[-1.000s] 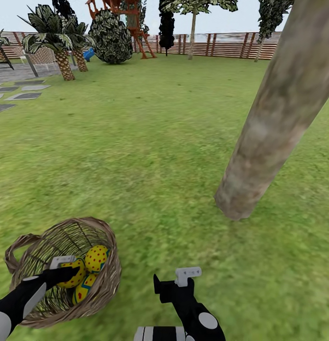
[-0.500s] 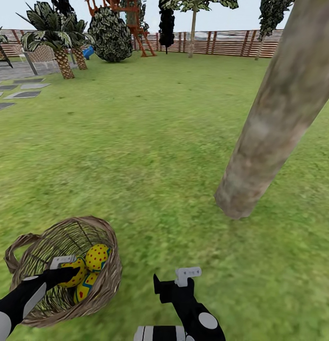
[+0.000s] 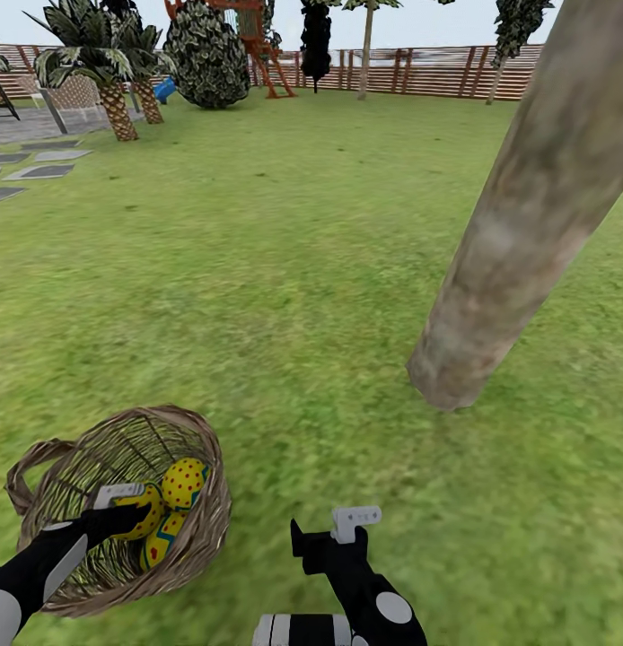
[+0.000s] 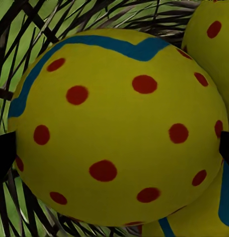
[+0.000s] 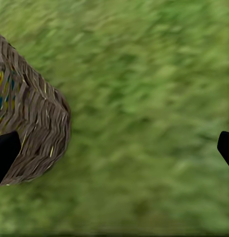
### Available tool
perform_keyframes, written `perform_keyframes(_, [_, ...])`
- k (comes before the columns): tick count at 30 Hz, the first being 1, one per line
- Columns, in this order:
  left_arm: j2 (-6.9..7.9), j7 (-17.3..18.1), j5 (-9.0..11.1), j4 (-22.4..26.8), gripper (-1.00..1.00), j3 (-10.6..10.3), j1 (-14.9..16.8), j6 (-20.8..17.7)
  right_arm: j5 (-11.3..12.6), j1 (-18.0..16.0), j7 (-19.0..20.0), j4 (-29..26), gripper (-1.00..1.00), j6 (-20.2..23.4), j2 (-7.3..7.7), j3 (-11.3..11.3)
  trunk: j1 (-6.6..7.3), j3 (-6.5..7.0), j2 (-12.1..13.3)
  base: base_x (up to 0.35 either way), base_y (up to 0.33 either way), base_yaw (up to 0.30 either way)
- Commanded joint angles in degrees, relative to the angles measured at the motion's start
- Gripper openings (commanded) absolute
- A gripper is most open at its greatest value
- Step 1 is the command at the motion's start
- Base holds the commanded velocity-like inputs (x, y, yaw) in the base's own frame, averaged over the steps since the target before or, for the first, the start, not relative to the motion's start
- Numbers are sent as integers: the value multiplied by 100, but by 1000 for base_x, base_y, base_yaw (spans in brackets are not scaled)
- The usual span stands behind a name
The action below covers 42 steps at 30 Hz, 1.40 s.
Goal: Take the three Easter eggs out of the wicker basket on the lawn in the garden, then place them on the lawn next to a single tree (choose any tree) so that all three eggs are next to the same tree and none are left in the basket.
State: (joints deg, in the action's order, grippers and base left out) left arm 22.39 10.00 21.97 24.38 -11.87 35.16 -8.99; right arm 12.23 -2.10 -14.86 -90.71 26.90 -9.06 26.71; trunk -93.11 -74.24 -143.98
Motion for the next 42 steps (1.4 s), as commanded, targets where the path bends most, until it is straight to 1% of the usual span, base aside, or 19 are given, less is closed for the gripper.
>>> perform_keyframes(1, [2,21,69,-4,100,-61,-9,-33,60,-2,-55,-7,100,17,1,9,0,-6,-1,0,0,0])
perform_keyframes(7, [2,4,70,-4,100,-61,-9,-27,60,-4,-57,-8,100,17,1,9,0,-6,-1,0,0,0])
perform_keyframes(9, [2,2,71,-4,100,-61,-9,-22,60,-4,-59,-6,100,17,1,9,-6,-50,-4,0,0,0])
perform_keyframes(13, [2,2,71,-4,100,-61,-9,-23,60,-4,-59,-5,100,13,1,9,-6,-50,-4,0,0,0])
perform_keyframes(14, [2,2,71,-4,-100,-61,-9,-24,60,-4,-59,-5,100,14,1,9,-6,-50,-4,0,0,0])
perform_keyframes(35, [-7,-6,71,-4,-100,-61,-9,-40,60,-5,-59,-3,100,10,1,5,-6,-50,-4,0,0,0])
perform_keyframes(42, [-7,-57,71,4,-100,-54,-9,-41,60,-2,-60,-2,100,9,1,3,-6,-50,-4,0,0,0])
